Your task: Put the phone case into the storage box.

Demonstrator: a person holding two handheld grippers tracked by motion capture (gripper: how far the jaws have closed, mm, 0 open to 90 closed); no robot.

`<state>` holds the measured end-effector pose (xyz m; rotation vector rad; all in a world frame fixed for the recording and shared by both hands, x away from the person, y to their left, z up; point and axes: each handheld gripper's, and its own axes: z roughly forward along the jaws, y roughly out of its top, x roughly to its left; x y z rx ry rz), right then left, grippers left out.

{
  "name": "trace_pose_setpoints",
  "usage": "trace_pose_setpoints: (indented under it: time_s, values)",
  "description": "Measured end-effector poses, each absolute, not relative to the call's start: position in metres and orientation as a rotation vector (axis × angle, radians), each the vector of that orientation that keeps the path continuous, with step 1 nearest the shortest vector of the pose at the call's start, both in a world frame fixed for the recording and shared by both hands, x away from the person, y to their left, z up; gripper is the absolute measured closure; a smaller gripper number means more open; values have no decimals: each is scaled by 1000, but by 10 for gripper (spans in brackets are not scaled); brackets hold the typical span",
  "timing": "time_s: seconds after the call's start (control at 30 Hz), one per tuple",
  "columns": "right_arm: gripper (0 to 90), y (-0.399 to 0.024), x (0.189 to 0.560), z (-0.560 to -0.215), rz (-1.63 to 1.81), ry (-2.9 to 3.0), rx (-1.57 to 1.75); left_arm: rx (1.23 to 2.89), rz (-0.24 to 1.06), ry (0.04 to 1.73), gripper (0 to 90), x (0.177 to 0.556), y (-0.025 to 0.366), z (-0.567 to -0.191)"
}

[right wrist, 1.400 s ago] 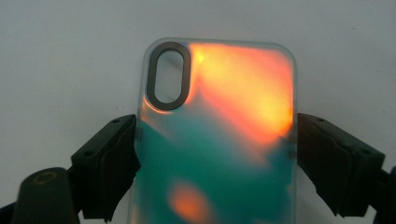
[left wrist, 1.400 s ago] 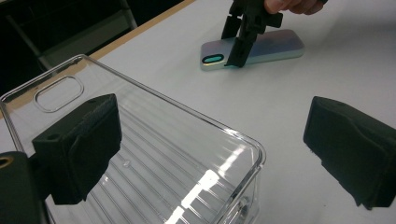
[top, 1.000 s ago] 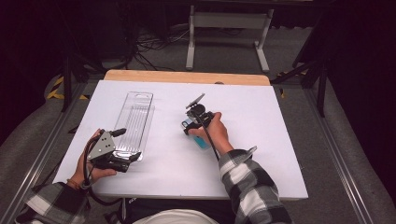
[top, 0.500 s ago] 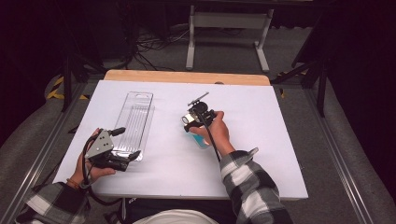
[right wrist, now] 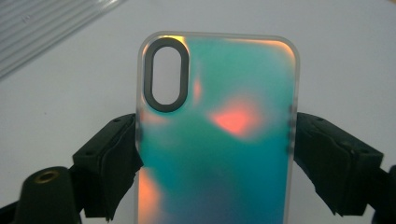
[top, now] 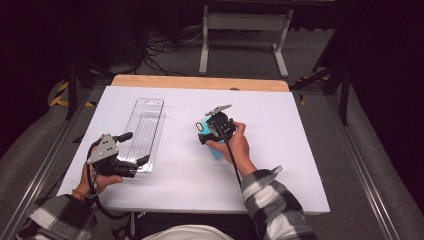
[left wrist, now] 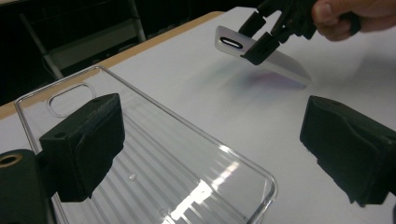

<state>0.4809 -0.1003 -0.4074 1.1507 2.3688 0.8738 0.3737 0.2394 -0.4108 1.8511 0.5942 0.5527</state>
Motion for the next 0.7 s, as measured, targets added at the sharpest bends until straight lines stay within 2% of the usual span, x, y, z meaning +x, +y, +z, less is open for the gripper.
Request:
trace_pose_setpoints:
  time_s: [0.7]
  values:
    - [169, -101, 431, -381, 1129, 2044, 982, 1760, 466, 615, 198, 399, 204, -382]
